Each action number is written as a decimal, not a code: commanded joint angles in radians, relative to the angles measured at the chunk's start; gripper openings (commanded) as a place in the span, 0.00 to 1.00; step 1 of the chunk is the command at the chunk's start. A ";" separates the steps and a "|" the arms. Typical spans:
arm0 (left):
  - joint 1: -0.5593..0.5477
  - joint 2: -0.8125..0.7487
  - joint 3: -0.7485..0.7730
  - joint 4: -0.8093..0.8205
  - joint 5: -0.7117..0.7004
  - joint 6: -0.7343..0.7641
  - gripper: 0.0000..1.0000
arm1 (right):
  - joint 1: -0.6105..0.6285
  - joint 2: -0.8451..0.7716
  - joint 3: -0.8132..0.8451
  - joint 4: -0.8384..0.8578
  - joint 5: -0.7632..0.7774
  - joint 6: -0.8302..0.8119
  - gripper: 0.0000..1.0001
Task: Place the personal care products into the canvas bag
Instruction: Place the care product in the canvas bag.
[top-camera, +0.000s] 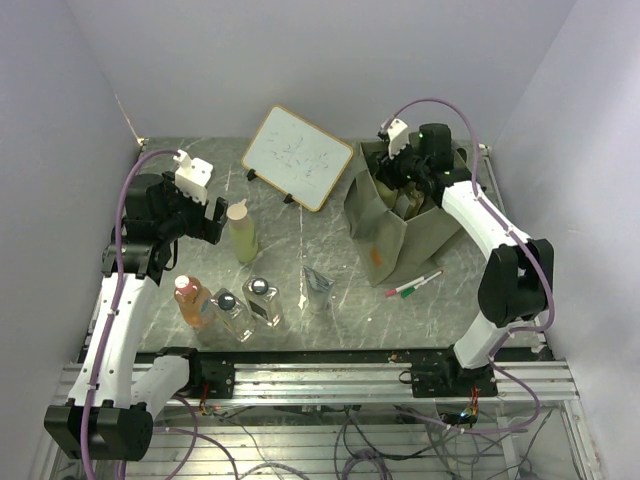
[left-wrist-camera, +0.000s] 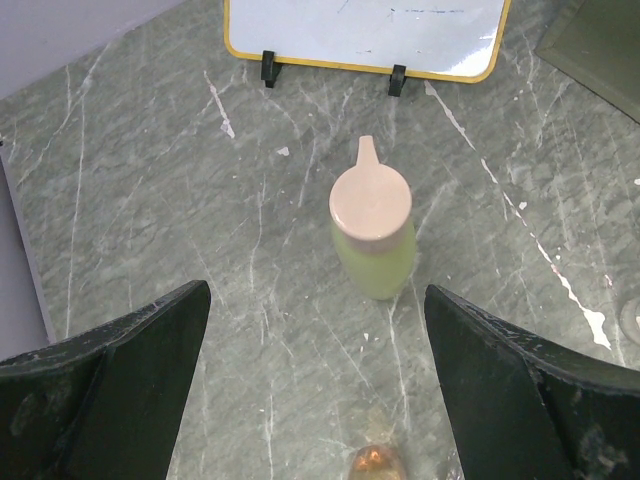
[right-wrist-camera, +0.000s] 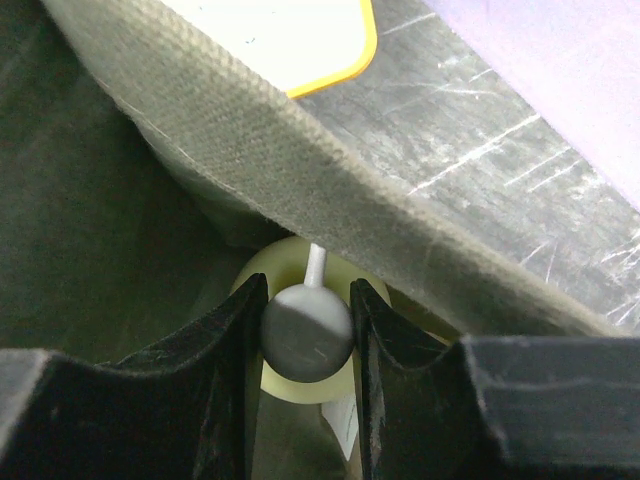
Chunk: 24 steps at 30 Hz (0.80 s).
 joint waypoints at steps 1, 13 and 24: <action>-0.008 -0.016 -0.008 0.021 0.027 0.012 0.99 | -0.017 0.001 0.053 0.090 0.018 -0.063 0.00; -0.010 -0.029 -0.022 0.021 0.035 0.020 0.99 | -0.027 0.050 0.076 0.018 0.048 -0.133 0.01; -0.010 -0.042 -0.027 0.021 0.039 0.028 0.99 | -0.028 0.049 0.062 0.016 0.131 -0.145 0.34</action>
